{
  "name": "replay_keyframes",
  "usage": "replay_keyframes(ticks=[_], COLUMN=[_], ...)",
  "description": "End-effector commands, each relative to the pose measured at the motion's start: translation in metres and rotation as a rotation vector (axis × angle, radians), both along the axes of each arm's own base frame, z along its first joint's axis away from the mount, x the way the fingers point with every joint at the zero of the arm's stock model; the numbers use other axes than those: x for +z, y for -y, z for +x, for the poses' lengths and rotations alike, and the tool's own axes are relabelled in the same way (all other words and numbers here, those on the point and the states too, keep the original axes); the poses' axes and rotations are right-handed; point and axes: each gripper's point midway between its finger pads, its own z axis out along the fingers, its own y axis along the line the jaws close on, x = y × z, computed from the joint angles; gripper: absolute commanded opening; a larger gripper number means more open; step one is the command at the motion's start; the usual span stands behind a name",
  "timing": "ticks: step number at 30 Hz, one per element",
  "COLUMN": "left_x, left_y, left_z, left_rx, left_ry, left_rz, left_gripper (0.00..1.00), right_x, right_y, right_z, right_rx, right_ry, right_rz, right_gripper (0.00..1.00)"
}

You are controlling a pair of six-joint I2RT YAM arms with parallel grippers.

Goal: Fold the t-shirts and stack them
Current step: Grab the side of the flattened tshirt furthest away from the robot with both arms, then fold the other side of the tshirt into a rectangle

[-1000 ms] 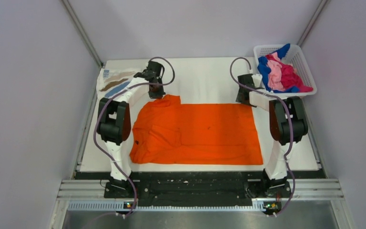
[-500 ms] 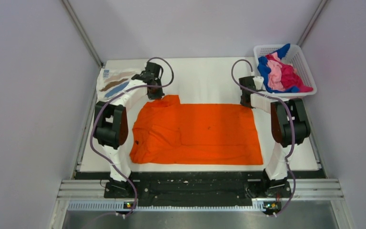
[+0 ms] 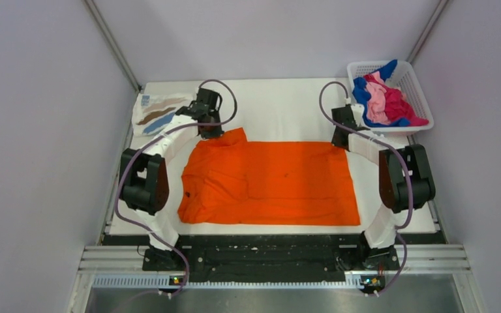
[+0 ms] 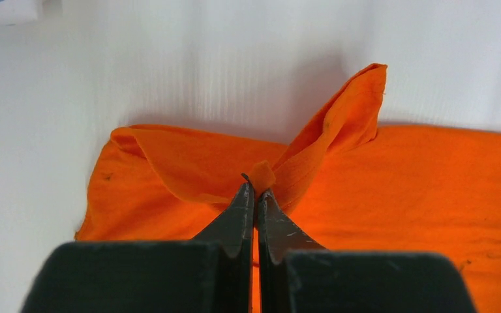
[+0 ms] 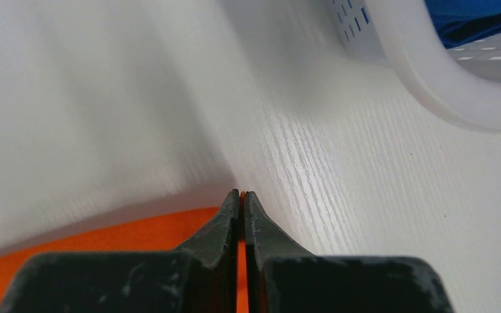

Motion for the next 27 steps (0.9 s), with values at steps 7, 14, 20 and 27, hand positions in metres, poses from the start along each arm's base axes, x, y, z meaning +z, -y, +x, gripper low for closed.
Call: replay_keyframes(ticks=[7,14,20,27], left_x=[0.042,0.038,0.037,0.040], left_y=[-0.008,-0.014,-0.025,-0.029], left_z=[-0.033,-0.076,-0.103,-0.134], left_rx=[0.047,0.064,0.100,0.130], left_ry=[0.119,0.117,0.127,0.141], left_rz=[0.015,0.007,0.040,0.037], left_gripper=[0.00,0.00,0.00,0.00], right_x=[0.048,0.061,0.062,0.061], right_y=[-0.004,-0.006,-0.010,-0.013], right_z=[-0.025,-0.057,-0.081,-0.102], right_rx=[0.052,0.058,0.066,0.056], right_ry=[0.107,0.130,0.120,0.105], right_rz=[0.033,0.044,0.059,0.069], right_gripper=[0.00,0.01,0.02,0.02])
